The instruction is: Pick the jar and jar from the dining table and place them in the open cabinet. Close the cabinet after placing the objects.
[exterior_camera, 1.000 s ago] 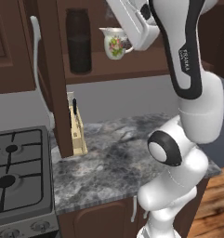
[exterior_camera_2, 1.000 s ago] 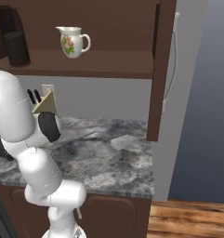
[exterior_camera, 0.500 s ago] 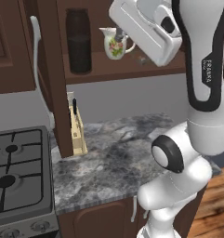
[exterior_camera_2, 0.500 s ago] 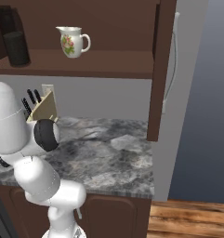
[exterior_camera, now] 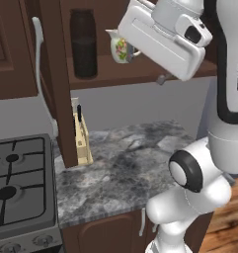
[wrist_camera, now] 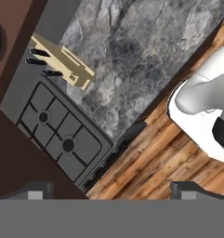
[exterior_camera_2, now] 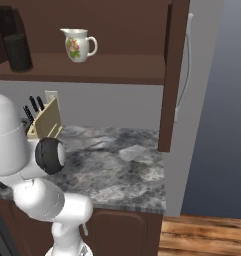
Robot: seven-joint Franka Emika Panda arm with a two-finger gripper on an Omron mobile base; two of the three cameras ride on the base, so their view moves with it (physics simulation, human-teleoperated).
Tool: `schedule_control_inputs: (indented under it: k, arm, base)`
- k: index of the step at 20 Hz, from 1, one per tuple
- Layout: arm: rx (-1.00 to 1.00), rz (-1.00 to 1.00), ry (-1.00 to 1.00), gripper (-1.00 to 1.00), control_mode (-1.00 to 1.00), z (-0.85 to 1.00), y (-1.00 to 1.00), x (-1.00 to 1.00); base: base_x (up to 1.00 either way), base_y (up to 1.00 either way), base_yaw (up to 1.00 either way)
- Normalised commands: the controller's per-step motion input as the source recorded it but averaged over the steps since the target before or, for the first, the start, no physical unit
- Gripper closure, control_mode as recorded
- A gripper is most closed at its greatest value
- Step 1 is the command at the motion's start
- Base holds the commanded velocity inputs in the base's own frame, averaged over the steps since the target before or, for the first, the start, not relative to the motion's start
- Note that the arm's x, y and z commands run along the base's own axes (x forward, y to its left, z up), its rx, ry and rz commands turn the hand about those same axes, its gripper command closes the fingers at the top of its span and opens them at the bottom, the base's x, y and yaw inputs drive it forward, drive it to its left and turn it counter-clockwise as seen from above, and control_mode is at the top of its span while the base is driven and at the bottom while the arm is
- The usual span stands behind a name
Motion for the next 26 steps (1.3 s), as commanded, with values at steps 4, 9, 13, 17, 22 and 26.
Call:
schedule_control_inputs:
  k: [4,9,13,17,22,26]
  arm:
    - [-0.13,0.28,0.12,-1.0,-1.0,-0.33,-0.22,-0.38]
    - [-0.1,0.28,0.09,-1.0,-1.0,-0.24,-0.22,-0.38]
    - [-0.12,0.31,0.03,-1.0,-1.0,-0.2,-0.29,-0.35]
    - [-0.14,0.33,0.0,-1.0,-1.0,-0.27,-0.39,-0.23]
    - [-0.17,0.3,0.0,-1.0,-1.0,-0.3,-0.45,-0.11]
    - [-0.21,0.29,0.0,-1.0,-1.0,-0.33,-0.49,-0.02]
  base:
    - [0.0,0.0,0.0]
    - [0.0,0.0,0.0]
    - [0.0,0.0,0.0]
    - [0.0,0.0,0.0]
    - [0.0,0.0,0.0]
    - [0.0,0.0,0.0]
